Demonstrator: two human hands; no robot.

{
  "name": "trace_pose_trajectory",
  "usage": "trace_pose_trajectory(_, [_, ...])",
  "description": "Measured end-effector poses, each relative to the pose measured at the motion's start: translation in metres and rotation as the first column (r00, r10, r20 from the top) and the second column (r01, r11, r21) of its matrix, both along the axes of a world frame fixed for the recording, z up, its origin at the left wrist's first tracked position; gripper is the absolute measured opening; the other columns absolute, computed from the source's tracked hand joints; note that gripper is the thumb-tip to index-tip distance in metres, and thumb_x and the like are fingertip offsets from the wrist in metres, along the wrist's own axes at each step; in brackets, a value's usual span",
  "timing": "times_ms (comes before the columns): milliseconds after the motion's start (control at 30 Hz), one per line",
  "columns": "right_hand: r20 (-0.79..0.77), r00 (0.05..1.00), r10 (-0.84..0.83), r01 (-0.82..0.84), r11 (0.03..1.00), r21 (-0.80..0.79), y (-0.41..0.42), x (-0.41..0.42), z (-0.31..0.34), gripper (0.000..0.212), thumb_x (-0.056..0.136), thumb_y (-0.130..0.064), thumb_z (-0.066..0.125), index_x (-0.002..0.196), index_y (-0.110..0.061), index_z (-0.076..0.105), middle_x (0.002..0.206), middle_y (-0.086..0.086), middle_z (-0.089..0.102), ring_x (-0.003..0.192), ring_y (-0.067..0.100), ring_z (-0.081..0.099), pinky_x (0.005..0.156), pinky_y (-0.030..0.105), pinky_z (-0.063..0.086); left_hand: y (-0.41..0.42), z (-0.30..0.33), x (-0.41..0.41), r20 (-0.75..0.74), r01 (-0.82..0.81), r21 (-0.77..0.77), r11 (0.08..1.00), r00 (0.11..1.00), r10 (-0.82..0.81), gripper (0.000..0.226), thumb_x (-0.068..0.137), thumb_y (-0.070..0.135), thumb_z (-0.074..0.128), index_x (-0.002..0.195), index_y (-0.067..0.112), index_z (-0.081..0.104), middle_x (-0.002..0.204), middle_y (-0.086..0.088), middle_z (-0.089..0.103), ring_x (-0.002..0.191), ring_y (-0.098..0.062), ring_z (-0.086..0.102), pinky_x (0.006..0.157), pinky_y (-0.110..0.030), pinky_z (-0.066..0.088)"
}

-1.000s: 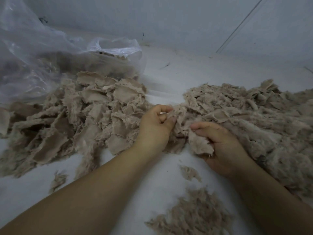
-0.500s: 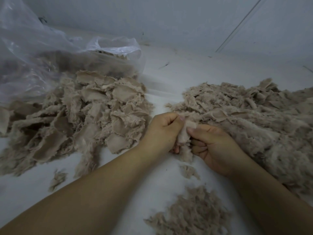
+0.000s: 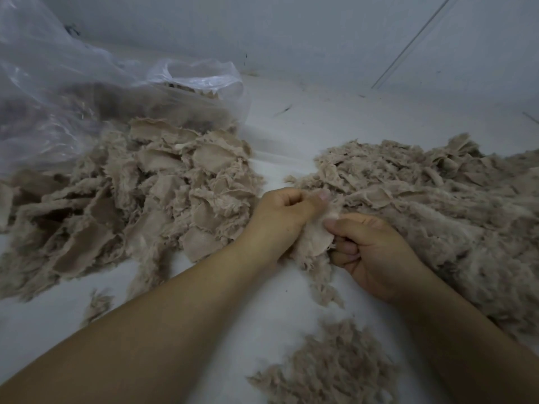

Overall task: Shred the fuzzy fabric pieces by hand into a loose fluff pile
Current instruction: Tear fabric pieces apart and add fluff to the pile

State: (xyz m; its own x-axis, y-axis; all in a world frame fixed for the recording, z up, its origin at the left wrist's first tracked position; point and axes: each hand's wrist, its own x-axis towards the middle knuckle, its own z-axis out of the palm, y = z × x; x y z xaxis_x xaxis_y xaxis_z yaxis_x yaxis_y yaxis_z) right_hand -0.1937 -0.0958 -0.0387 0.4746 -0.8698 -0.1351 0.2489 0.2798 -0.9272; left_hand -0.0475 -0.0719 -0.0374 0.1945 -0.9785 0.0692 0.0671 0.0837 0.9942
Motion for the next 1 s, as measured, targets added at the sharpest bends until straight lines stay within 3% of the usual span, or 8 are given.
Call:
trace_pose_trajectory(100, [-0.028,0.999,0.021,-0.022,0.999,-0.035,0.001,0.001,0.000,0.018,0.070,-0.013,0.065,0.055,-0.006,0.057,0.047,-0.001,0.030,0.037,0.005,0.024,0.037,0.017,0.022,-0.001,-0.001,0.000,-0.001,-0.021,-0.001,1.000,1.000,0.021,0.039,0.091,0.021,0.067,0.055,0.016,0.055,0.050,-0.003,0.042,0.043,-0.014,0.035,0.043,-0.019,0.028])
trace_pose_trajectory(267, [0.006,0.999,0.039,-0.039,0.999,-0.019,0.001,0.000,0.001,0.029,0.075,-0.013,0.064,0.052,-0.006,0.047,0.046,0.000,0.029,0.037,0.007,0.021,0.036,0.017,0.020,-0.002,-0.004,-0.003,-0.244,-0.159,0.001,0.987,0.957,0.154,0.030,0.092,0.016,0.065,0.075,-0.009,0.058,0.067,-0.013,0.046,0.060,-0.025,0.040,0.056,-0.033,0.036])
trace_pose_trajectory(400, [0.041,0.999,0.030,-0.031,1.000,0.007,0.000,-0.002,0.002,0.028,0.077,-0.013,0.061,0.057,-0.004,0.044,0.051,0.001,0.029,0.036,0.005,0.022,0.035,0.016,0.020,-0.002,-0.006,-0.002,-0.275,-0.240,-0.024,0.970,0.935,0.224,0.034,0.096,0.019,0.059,0.066,0.004,0.061,0.053,-0.012,0.050,0.048,-0.020,0.046,0.050,-0.027,0.038])
trace_pose_trajectory(500, [0.118,0.992,-0.048,0.039,0.996,0.082,-0.003,-0.003,0.002,0.026,0.076,-0.011,0.059,0.057,-0.006,0.043,0.049,0.001,0.032,0.034,0.003,0.025,0.035,0.014,0.018,-0.002,-0.001,0.012,-0.204,-0.217,-0.049,0.975,0.958,0.203,0.032,0.096,0.019,0.054,0.065,0.012,0.061,0.045,-0.007,0.050,0.032,-0.020,0.042,0.038,-0.018,0.030])
trace_pose_trajectory(633, [0.134,0.979,-0.154,0.136,0.982,0.134,-0.005,0.000,0.001,0.025,0.074,-0.014,0.062,0.059,-0.007,0.043,0.049,-0.001,0.032,0.034,0.003,0.028,0.033,0.014,0.021,0.004,0.007,0.017,-0.050,0.093,0.034,0.995,0.995,-0.091,0.022,0.070,0.020,0.053,0.069,-0.001,0.059,0.042,-0.013,0.048,0.027,-0.021,0.038,0.038,-0.016,0.028])
trace_pose_trajectory(833, [0.140,0.976,-0.169,0.149,0.978,0.147,-0.005,0.000,0.002,0.022,0.072,-0.015,0.062,0.063,-0.007,0.044,0.049,-0.002,0.037,0.034,0.002,0.030,0.032,0.013,0.024,0.002,0.003,0.012,0.187,0.115,0.070,0.991,0.974,-0.127,0.027,0.075,0.017,0.084,0.069,0.011,0.058,0.045,0.003,0.054,0.034,-0.008,0.044,0.038,-0.016,0.038])
trace_pose_trajectory(900, [0.154,0.972,-0.178,0.154,0.975,0.159,-0.005,0.000,0.002,0.021,0.072,-0.015,0.062,0.062,-0.007,0.045,0.048,-0.002,0.039,0.033,0.002,0.031,0.032,0.013,0.024,0.000,0.002,0.014,0.207,0.124,0.096,0.988,0.968,-0.141,0.024,0.079,0.009,0.080,0.067,0.014,0.060,0.050,0.001,0.058,0.039,-0.010,0.049,0.044,-0.020,0.044])
trace_pose_trajectory(1000, [0.174,0.970,-0.168,0.138,0.975,0.173,-0.006,-0.001,0.001,0.020,0.072,-0.015,0.062,0.064,-0.008,0.046,0.049,-0.002,0.040,0.033,0.003,0.032,0.032,0.014,0.025,0.001,0.007,0.020,0.133,0.168,0.094,0.981,0.975,-0.180,0.026,0.089,0.012,0.069,0.065,0.013,0.059,0.043,0.000,0.048,0.031,-0.010,0.035,0.036,-0.014,0.029])
